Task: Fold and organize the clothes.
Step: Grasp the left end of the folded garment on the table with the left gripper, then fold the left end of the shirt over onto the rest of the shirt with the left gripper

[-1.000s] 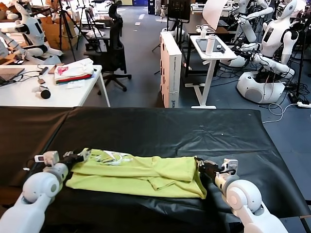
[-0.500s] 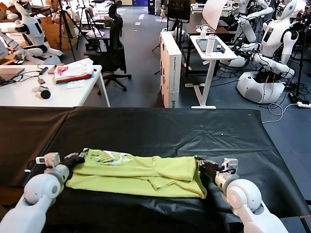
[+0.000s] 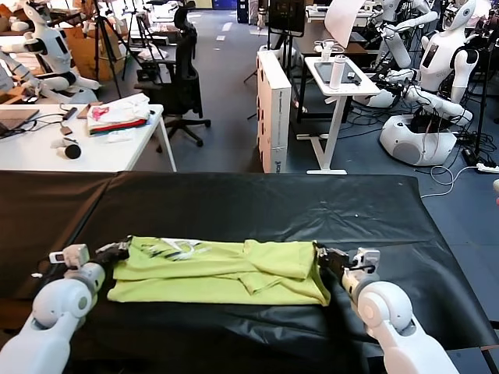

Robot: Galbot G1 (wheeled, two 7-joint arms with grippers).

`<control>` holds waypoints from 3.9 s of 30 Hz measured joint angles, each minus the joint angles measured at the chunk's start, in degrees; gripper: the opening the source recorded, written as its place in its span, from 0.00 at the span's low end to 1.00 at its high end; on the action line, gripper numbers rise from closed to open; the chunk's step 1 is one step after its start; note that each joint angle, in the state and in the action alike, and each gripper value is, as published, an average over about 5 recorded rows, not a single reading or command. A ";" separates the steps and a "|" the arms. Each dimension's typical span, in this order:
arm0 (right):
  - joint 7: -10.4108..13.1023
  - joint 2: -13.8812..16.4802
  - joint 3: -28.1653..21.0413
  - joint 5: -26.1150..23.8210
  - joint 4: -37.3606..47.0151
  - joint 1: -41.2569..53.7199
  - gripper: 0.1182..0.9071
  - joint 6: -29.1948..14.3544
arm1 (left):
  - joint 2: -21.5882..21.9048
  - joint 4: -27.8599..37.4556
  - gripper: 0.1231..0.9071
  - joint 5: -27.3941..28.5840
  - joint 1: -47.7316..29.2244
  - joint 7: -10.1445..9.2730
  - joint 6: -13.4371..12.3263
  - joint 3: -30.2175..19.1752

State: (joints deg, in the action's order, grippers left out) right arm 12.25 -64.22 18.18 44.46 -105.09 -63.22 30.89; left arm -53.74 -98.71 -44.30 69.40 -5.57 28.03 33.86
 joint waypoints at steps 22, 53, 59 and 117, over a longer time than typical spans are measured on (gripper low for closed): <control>-6.54 2.26 1.62 -1.98 1.53 -0.36 0.91 -6.27 | -0.95 -0.30 0.81 -0.12 -0.96 -2.17 -1.20 0.87; -8.89 6.74 12.49 -4.55 -14.18 -15.93 1.00 -15.54 | 0.77 -6.92 1.00 -27.54 11.27 1.09 13.99 13.09; -8.89 6.29 12.32 -4.63 -14.21 -15.93 1.00 -15.43 | 0.49 -6.55 1.00 -29.24 10.90 1.13 14.09 12.60; -7.61 2.63 10.69 -6.44 -13.31 -14.92 1.00 -15.43 | 1.79 -16.33 0.08 -8.08 18.12 1.46 7.05 18.76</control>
State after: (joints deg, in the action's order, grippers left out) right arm 4.64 -61.59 28.88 38.03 -118.40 -78.14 15.46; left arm -51.95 -115.04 -52.38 87.53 -4.11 35.07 52.62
